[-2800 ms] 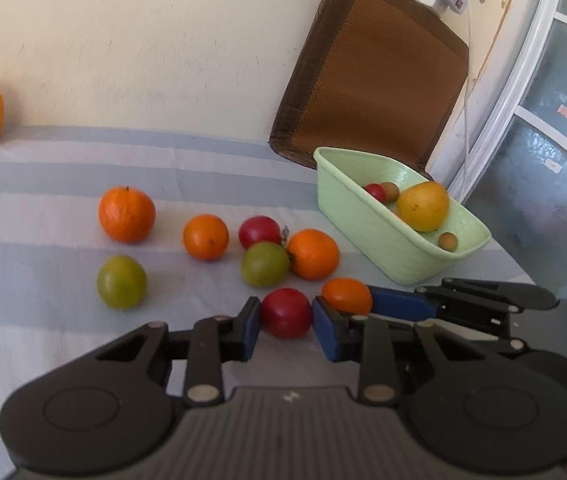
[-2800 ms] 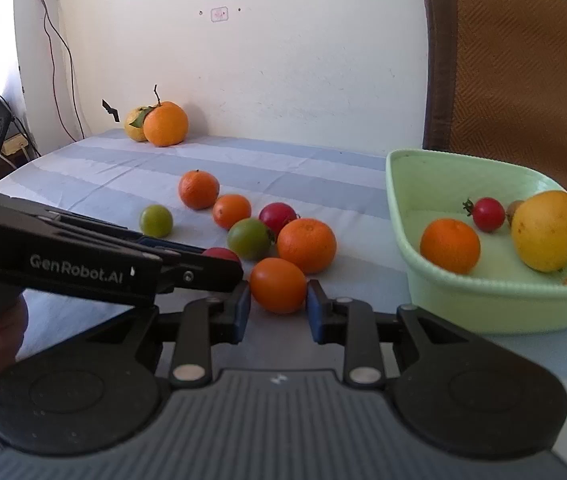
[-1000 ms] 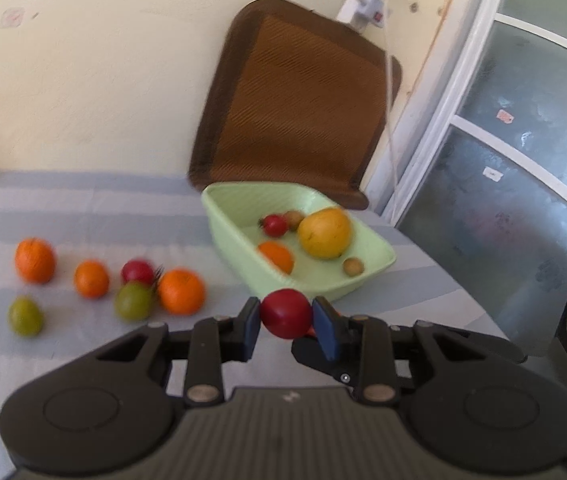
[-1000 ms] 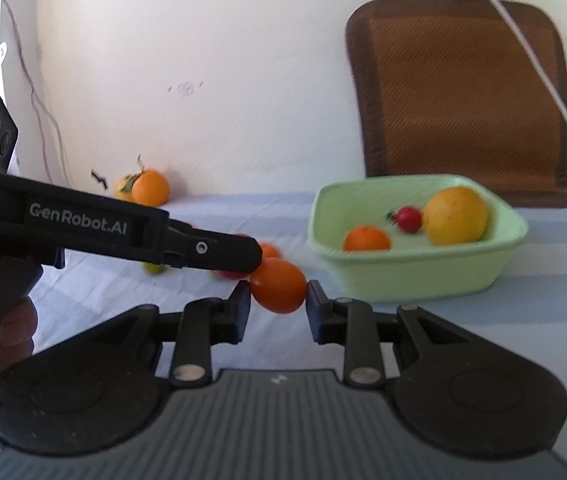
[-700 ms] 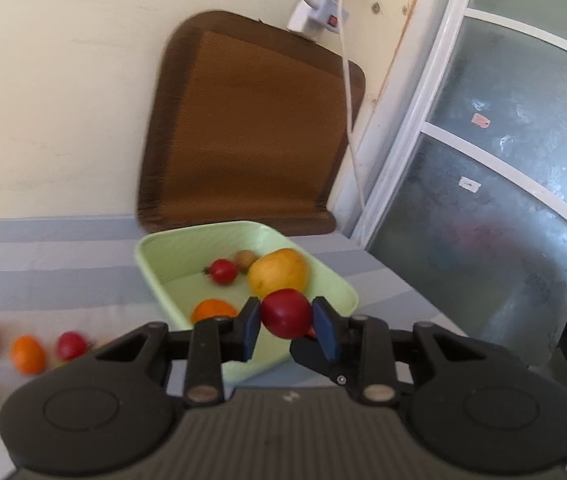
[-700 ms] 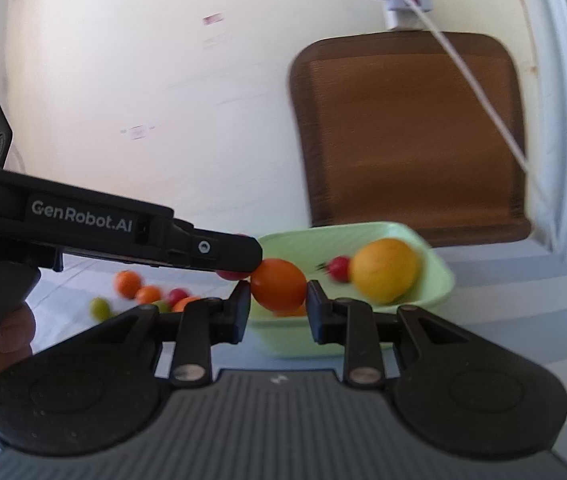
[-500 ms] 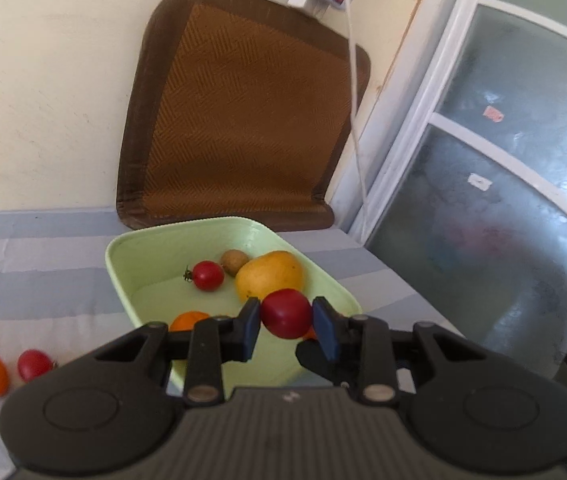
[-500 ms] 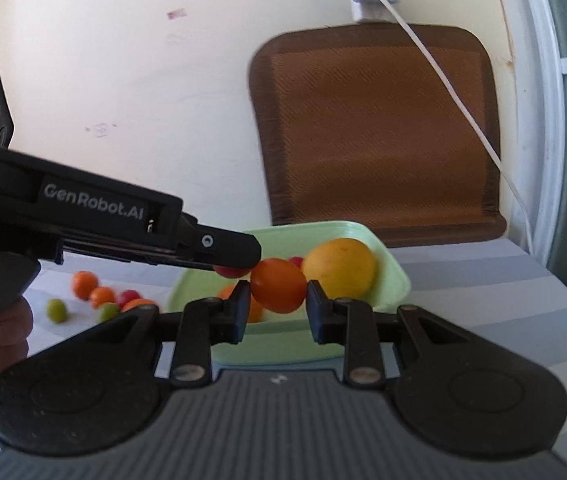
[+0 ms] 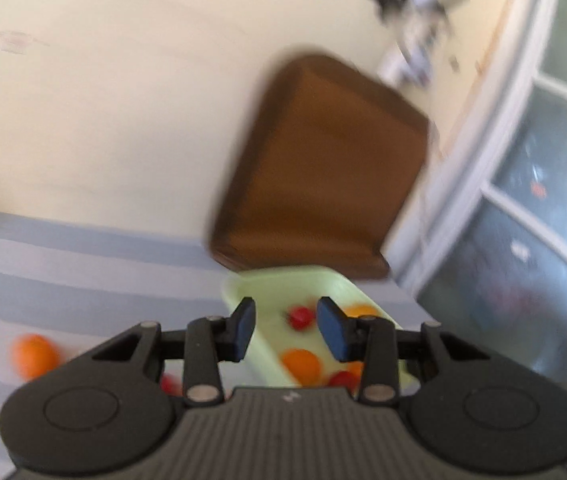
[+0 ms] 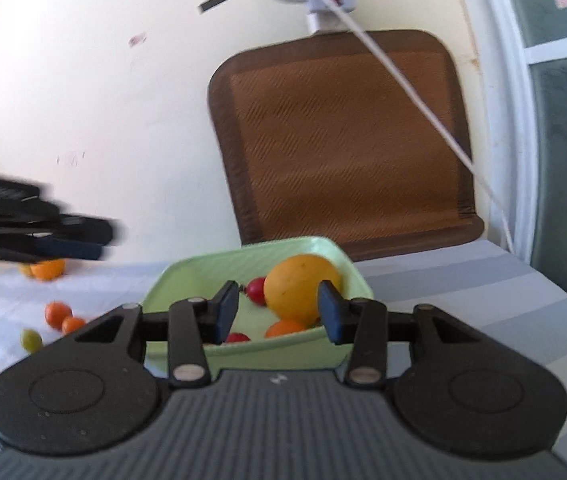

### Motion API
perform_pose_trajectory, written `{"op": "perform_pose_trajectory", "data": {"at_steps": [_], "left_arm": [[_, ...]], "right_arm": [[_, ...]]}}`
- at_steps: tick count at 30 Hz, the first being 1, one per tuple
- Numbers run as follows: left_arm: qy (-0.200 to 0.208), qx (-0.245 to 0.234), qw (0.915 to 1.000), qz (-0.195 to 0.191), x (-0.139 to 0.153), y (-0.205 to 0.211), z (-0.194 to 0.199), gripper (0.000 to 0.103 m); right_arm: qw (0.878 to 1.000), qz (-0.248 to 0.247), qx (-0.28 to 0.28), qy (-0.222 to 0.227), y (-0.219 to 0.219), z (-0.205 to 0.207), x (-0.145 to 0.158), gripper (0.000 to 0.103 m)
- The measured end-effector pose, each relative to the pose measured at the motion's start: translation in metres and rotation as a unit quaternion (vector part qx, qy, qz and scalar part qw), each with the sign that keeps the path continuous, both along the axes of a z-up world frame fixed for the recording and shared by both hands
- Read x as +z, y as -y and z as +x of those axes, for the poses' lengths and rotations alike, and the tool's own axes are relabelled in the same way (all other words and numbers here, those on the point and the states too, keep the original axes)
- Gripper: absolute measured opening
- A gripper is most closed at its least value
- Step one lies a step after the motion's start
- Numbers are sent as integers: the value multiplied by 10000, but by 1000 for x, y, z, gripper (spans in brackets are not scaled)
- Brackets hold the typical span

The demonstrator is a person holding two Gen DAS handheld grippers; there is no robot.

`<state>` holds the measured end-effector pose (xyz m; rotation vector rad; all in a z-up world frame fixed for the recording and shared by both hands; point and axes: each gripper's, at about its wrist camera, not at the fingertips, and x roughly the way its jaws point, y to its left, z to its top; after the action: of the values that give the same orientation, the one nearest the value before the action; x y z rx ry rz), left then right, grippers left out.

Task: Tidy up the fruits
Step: 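Move both tools back toward the fruits on the cloth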

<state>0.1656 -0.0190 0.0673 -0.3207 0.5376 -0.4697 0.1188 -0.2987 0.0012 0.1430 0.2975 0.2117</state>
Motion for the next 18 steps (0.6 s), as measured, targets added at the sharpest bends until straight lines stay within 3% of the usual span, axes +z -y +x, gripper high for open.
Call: {"op": "perform_pose_trajectory", "data": {"at_steps": [4, 9, 14, 18], "left_arm": [[59, 785, 9968, -147, 2, -73, -19, 35], [-248, 1427, 9890, -305, -22, -139, -38, 35], [-515, 1463, 9875, -287, -51, -153, -47, 36], [-573, 1216, 9909, -92, -64, -140, -43, 46]], "right_arm": [[9996, 213, 157, 117, -4, -9, 10, 46], [9964, 26, 839, 144, -45, -15, 19, 46], [9867, -587, 1514, -54, -103, -12, 11, 45], [9773, -1056, 1807, -341, -137, -6, -6, 45]]}}
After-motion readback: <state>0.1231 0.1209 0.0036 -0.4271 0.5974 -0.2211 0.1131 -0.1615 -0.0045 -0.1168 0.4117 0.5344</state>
